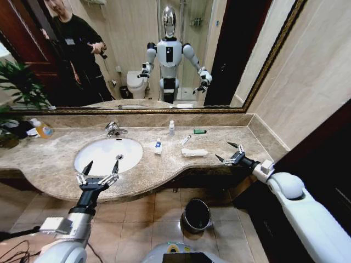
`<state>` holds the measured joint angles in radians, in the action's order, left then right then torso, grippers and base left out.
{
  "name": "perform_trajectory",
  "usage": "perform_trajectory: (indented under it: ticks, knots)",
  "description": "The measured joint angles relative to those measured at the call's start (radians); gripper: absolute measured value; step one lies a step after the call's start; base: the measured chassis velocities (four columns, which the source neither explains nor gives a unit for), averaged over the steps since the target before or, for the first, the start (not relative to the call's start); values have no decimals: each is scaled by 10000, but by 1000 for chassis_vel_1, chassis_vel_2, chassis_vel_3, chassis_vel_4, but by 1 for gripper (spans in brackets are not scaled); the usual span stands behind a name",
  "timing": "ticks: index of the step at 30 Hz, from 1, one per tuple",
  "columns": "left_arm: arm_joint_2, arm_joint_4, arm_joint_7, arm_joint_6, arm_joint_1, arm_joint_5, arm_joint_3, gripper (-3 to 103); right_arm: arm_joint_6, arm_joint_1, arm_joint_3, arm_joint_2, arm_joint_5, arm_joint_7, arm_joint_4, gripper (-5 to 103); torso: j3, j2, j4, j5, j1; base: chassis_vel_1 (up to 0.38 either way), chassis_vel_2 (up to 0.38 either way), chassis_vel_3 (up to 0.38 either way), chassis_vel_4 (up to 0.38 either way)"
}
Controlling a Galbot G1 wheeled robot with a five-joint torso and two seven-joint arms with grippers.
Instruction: Pick up the trash from the sink and place it in the trash bin.
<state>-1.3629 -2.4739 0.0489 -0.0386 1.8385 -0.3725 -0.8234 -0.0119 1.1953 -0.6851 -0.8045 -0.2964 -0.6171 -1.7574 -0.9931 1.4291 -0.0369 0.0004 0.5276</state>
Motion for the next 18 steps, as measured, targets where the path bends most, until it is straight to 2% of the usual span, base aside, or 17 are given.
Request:
perform_trajectory:
  ticks: [6,10,16,18]
  knots:
    - [0,0,0,0,0,0,0,100,-121,-633,539,733,155,-365,614,100,0,0,1,-2,0,0,0,0,0]
    - [0,0,0,0,0,0,0,100,-110,-1346,1157,1180,251,-996,1035,100,0,0,1,-6,0,0,0,0,0]
    - [0,0,0,0,0,0,0,100,278,-1952,1999,1245,257,-1053,1197,100,0,0,1,-4,0,0,0,0,0]
    - [0,0,0,0,0,0,0,100,389,-2299,2536,1056,378,-1031,1344,100,0,0,0,-3,0,0,0,0,0]
